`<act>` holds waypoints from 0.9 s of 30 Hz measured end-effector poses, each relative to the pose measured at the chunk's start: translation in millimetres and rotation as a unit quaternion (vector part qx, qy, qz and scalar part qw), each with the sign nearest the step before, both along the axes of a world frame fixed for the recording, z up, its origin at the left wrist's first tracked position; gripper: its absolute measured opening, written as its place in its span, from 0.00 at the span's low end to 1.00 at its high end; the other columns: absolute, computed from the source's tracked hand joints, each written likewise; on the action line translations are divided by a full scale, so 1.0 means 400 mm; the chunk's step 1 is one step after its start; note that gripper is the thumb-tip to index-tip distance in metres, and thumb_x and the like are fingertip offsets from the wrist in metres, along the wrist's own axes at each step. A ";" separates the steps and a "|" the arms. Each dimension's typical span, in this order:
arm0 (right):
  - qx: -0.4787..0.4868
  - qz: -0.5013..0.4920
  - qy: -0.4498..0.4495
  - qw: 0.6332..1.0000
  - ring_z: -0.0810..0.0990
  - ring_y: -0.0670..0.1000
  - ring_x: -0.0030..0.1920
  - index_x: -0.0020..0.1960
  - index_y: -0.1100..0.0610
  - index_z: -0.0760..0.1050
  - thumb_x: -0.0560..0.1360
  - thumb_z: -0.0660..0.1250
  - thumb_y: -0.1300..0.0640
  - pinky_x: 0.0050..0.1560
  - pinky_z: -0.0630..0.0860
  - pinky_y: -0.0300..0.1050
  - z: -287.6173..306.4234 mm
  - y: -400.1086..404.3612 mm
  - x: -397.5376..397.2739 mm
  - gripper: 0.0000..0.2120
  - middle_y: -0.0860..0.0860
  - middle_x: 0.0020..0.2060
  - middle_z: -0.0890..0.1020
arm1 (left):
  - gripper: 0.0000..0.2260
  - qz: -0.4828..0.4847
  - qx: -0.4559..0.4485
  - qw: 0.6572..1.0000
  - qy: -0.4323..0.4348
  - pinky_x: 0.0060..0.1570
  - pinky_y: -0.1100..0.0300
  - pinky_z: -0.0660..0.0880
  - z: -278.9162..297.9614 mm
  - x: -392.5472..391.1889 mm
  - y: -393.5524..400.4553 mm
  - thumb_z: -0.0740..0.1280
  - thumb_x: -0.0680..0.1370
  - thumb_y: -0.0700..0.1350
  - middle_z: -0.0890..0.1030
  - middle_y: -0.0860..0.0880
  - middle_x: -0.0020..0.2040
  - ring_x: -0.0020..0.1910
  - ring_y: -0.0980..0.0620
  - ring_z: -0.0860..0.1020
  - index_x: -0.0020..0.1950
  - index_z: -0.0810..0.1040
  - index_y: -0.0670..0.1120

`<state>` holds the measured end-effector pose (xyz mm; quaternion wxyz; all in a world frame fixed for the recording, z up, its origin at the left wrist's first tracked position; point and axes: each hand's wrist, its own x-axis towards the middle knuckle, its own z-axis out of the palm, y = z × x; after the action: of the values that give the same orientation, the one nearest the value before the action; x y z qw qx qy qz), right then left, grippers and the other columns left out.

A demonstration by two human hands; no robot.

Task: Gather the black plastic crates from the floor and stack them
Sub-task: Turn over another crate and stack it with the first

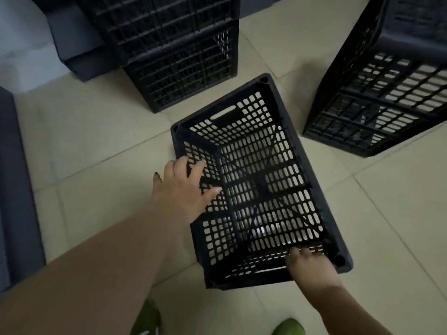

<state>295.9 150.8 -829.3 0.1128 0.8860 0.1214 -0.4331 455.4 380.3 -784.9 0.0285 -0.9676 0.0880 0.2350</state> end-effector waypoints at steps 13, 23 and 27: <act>0.063 0.023 -0.137 0.988 0.68 0.59 0.64 0.69 0.57 0.62 0.76 0.60 0.64 0.60 0.67 0.53 0.012 -0.201 0.226 0.22 0.57 0.66 0.67 | 0.34 0.086 -0.010 0.996 0.026 0.71 0.39 0.56 -0.089 0.061 -0.230 0.48 0.74 0.71 0.48 0.47 0.77 0.76 0.42 0.48 0.75 0.45 0.58; -0.030 -0.068 -0.250 0.965 0.56 0.65 0.73 0.76 0.49 0.55 0.75 0.63 0.42 0.65 0.63 0.67 -0.044 -0.351 0.439 0.33 0.59 0.76 0.52 | 0.34 0.141 -0.021 0.989 0.036 0.67 0.40 0.63 -0.188 0.133 -0.208 0.55 0.74 0.69 0.47 0.46 0.77 0.74 0.40 0.50 0.75 0.47 0.59; -0.053 -0.168 -0.217 0.960 0.44 0.65 0.75 0.76 0.45 0.43 0.74 0.63 0.39 0.65 0.63 0.67 -0.134 -0.382 0.460 0.39 0.57 0.75 0.34 | 0.33 0.130 -0.058 0.987 0.070 0.68 0.42 0.62 -0.253 0.149 -0.197 0.60 0.76 0.64 0.45 0.47 0.76 0.74 0.40 0.50 0.75 0.47 0.60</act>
<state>480.1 -2.1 -883.1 0.1092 0.9590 -0.0795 -0.2492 514.9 301.5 -886.1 -0.0644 -0.9521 -0.0232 0.2980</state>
